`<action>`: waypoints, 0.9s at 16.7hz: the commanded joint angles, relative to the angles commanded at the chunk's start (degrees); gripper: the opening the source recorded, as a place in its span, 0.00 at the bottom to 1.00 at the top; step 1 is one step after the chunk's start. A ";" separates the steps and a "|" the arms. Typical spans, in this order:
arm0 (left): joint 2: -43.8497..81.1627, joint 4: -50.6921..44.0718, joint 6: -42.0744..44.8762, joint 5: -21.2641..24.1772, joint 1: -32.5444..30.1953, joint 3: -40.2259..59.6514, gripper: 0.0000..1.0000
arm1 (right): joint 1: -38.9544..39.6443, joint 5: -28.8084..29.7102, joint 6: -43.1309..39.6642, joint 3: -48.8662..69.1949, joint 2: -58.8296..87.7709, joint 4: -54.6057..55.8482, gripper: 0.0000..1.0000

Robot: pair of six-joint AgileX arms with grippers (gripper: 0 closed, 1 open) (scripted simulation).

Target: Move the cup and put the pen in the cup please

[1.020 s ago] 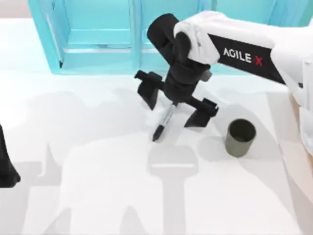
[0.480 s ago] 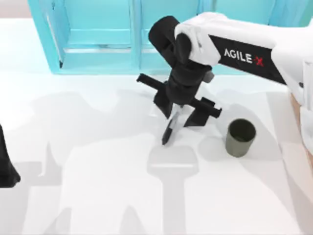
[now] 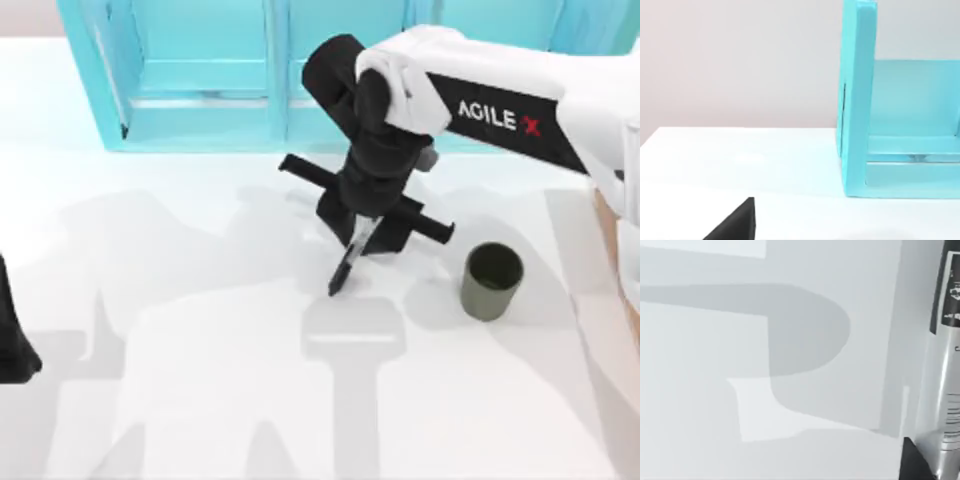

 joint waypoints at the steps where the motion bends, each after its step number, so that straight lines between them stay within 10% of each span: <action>1: 0.00 0.00 0.00 0.00 0.00 0.00 1.00 | 0.66 0.12 0.63 -1.20 -1.30 -0.54 0.00; 15: 0.00 0.00 0.00 0.00 0.00 0.00 1.00 | 7.18 0.94 7.19 -14.65 -22.20 -6.54 0.00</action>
